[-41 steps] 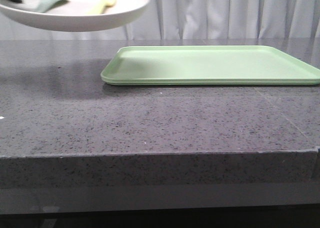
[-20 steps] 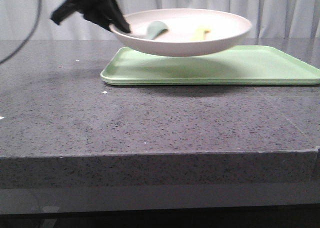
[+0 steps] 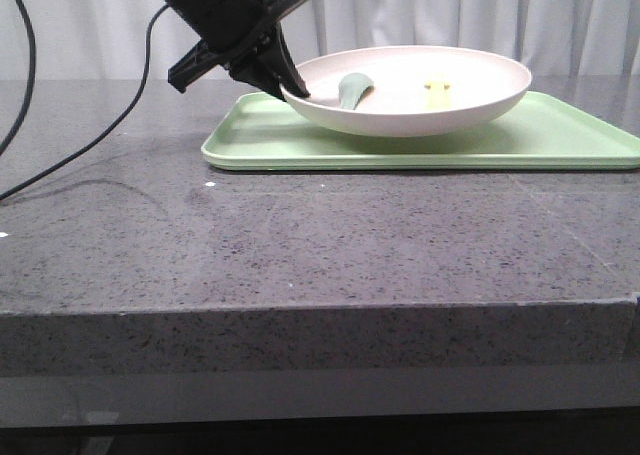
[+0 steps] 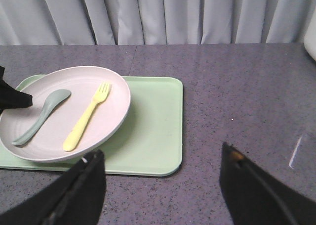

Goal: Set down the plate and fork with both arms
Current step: 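Lower the plate onto the tray and open the left gripper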

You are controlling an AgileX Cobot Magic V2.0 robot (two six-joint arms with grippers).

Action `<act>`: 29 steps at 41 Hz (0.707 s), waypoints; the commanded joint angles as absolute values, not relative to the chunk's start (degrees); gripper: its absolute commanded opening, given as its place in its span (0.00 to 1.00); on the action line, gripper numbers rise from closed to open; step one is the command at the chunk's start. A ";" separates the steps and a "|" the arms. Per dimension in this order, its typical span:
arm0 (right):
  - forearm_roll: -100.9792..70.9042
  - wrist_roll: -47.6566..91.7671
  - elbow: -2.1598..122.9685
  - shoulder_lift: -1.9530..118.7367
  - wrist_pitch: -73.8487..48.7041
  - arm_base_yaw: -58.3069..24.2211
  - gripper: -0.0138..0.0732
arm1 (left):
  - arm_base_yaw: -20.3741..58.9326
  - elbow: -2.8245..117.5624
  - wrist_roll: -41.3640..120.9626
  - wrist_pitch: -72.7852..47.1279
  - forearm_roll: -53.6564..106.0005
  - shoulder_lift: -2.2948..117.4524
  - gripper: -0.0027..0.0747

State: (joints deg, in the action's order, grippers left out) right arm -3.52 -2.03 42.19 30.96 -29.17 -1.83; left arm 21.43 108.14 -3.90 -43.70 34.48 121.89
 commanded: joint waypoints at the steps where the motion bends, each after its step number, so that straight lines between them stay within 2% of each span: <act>1: -3.58 -1.60 44.18 31.41 -25.16 -1.55 0.76 | 21.91 110.44 -5.85 -39.43 37.64 118.48 0.01; 15: -3.58 -1.60 44.18 31.41 -25.16 -1.55 0.76 | 22.41 110.44 -6.51 -38.08 37.33 118.52 0.02; 24: -3.58 -1.60 44.18 31.41 -25.16 -1.55 0.76 | 23.94 110.44 -11.21 -37.30 30.36 118.61 0.18; 29: -3.58 -1.60 44.18 31.41 -25.16 -1.55 0.76 | 24.20 110.44 -12.48 -36.46 29.59 118.61 0.19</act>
